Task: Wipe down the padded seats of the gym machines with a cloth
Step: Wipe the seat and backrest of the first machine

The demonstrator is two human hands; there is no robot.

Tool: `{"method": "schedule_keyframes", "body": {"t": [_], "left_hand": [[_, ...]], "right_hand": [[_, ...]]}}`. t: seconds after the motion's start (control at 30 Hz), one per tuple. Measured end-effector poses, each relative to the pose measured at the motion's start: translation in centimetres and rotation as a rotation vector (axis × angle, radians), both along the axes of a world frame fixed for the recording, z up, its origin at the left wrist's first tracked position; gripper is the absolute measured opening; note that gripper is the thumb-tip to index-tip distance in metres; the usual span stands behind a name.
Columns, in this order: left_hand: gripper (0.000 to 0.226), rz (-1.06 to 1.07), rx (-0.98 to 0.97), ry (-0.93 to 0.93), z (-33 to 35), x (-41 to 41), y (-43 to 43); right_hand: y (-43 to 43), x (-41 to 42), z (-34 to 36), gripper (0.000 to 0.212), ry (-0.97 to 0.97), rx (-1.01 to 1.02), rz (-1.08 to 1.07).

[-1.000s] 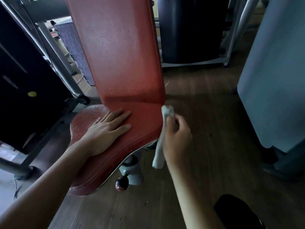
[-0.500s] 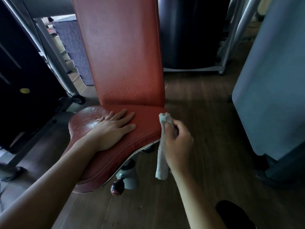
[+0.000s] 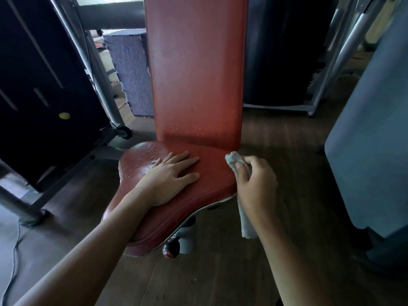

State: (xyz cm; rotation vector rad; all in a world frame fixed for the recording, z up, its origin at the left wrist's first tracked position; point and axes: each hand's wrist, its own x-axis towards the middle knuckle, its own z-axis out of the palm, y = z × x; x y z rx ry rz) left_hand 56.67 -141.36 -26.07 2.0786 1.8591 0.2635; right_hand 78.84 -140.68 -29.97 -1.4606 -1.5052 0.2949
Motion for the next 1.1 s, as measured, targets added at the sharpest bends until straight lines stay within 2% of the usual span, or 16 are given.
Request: {"method": "schedule_keyframes", "body": {"t": [0.1, 0.23, 0.33, 0.43, 0.6, 0.7, 0.8, 0.87, 1.1], "left_hand": [[0.067, 0.066, 0.068, -0.128, 0.3, -0.1, -0.4], [0.036, 0.222, 0.249, -0.069, 0.8, 0.0, -1.6], [0.028, 0.371, 0.362, -0.107, 1.0, -0.3, -2.0], [0.029, 0.392, 0.318, -0.124, 0.8, -1.2, -1.9], [0.059, 0.211, 0.058, 0.034, 0.3, -1.2, -1.7], [0.059, 0.160, 0.041, 0.023, 0.2, -1.2, -1.5], [0.058, 0.157, 0.051, 0.020, 0.2, -1.2, -1.4], [0.057, 0.161, 0.053, 0.024, 0.2, -1.2, -1.4], [0.058, 0.151, 0.036, 0.050, 0.1, -1.2, -1.4]], "right_hand": [[0.6, -0.3, 1.5, 0.013, -0.115, 0.033, 0.115], [4.5, -2.0, 4.0, 0.019, -0.222, 0.087, 0.252], [6.3, -3.1, 4.6, 0.027, -0.472, -0.025, 0.517], [6.3, -2.1, 4.2, 0.042, -0.655, -0.124, 0.647], [5.9, -0.8, 3.4, 0.042, -0.580, -0.122, 0.599], [7.5, -1.0, 3.9, 0.036, -0.500, -0.185, 0.577], [10.2, -0.4, 4.6, 0.031, -0.405, -0.372, 0.609], [11.2, 0.0, 4.6, 0.034, -0.333, -0.455, 0.645], [12.9, -0.7, 4.2, 0.033, -0.350, -0.485, 0.734]]}}
